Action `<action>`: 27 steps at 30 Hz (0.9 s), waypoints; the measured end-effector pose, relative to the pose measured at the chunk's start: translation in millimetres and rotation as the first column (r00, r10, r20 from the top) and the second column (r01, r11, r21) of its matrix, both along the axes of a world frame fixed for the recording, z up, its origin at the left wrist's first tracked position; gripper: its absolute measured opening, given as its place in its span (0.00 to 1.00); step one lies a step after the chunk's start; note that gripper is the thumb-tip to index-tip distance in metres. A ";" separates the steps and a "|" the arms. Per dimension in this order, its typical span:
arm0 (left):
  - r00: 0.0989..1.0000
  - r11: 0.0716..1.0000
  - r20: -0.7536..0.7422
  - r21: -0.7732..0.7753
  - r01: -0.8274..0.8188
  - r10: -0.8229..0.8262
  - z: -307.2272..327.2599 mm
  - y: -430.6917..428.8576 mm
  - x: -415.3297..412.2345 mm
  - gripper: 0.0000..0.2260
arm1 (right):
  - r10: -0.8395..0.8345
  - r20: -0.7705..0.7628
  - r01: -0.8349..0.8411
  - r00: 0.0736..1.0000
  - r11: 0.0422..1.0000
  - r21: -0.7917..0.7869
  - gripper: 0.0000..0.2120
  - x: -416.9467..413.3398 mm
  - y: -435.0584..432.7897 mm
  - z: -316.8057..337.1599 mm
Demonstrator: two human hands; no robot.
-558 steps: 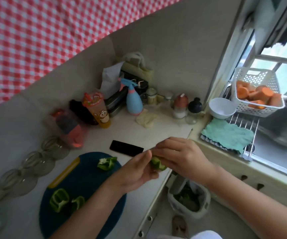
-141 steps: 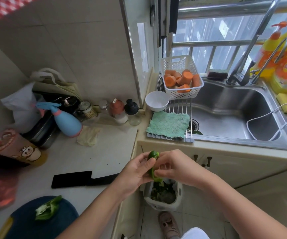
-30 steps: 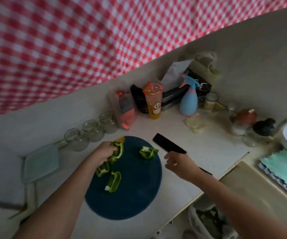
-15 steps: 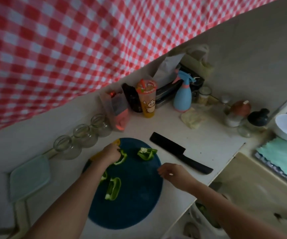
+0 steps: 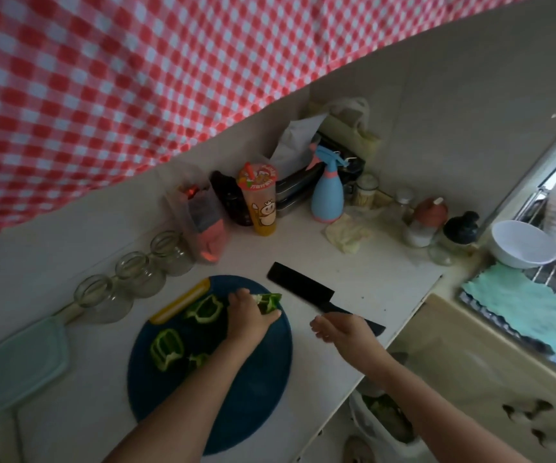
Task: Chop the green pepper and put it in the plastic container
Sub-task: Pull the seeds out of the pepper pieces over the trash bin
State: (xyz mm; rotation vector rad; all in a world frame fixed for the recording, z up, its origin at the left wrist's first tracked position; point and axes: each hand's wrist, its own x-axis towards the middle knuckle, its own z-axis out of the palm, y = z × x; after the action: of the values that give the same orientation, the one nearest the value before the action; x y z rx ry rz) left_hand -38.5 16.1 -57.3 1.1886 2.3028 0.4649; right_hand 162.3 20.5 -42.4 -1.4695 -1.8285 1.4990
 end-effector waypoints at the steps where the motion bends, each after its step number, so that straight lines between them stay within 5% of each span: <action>1: 1.000 1.000 -0.002 0.013 -0.013 0.013 -1.2 -0.9 1.2 0.37 | -0.023 0.006 0.023 1.000 1.000 0.012 0.12 6.8 0.2 3.3; 5: 0.996 0.999 0.082 -0.013 -0.033 0.034 5.0 -1.2 4.5 0.33 | -0.140 -0.055 0.142 0.989 0.990 0.023 0.10 32.9 0.8 12.7; 9: 0.959 0.978 0.195 0.012 0.207 -0.206 34.2 -2.9 26.1 0.29 | -0.223 -0.136 0.223 0.965 0.975 -0.011 0.07 50.0 2.3 26.1; 16: 0.692 0.758 0.366 0.059 0.650 -0.622 89.9 -8.3 79.7 0.32 | -0.151 -0.147 0.172 0.977 0.976 0.137 0.17 73.7 1.4 64.1; 19: 0.600 0.724 0.510 0.068 0.687 -0.617 103.0 -0.7 94.6 0.31 | -0.022 -0.125 0.050 0.992 0.973 0.226 0.23 88.7 -4.3 75.0; 27: 0.351 0.749 0.805 0.165 0.642 -0.479 100.9 12.5 127.8 0.29 | -0.088 0.034 0.063 0.996 0.888 0.455 0.25 130.4 -17.9 91.5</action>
State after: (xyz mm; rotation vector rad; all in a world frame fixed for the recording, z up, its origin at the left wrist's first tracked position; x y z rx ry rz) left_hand 89.3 28.6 43.6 1.2238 0.9907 0.3932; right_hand 292.8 2.5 49.2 -1.3350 -1.9567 0.9116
